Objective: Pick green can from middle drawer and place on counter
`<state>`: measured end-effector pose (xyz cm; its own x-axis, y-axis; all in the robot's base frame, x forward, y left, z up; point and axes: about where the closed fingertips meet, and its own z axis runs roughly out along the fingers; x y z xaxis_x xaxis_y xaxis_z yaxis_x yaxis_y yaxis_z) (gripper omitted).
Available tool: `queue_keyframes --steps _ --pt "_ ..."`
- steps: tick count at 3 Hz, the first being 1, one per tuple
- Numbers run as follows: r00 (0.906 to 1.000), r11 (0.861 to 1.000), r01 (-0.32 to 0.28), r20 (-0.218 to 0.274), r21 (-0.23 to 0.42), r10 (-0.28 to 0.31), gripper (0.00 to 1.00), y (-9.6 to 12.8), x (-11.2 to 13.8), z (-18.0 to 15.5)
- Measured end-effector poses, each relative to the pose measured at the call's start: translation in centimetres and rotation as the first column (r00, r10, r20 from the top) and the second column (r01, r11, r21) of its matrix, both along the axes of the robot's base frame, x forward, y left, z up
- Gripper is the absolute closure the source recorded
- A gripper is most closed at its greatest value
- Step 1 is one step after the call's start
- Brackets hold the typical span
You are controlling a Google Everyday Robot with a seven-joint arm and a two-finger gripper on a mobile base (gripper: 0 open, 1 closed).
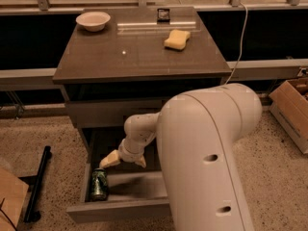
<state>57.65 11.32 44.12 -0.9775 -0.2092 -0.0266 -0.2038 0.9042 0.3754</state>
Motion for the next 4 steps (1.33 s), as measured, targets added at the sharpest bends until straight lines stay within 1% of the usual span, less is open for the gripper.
queue_keyframes --steps 2,3,4 --pt "0.9993 1.000 -0.004 -0.037 0.002 0.004 0.00 2.8 -0.6 -1.9" --pt "0.9987 1.000 0.021 -0.046 -0.010 -0.022 0.00 3.1 -0.7 -3.3" --pt "0.9974 0.999 0.035 -0.063 -0.009 -0.035 0.00 3.6 -1.1 -4.5"
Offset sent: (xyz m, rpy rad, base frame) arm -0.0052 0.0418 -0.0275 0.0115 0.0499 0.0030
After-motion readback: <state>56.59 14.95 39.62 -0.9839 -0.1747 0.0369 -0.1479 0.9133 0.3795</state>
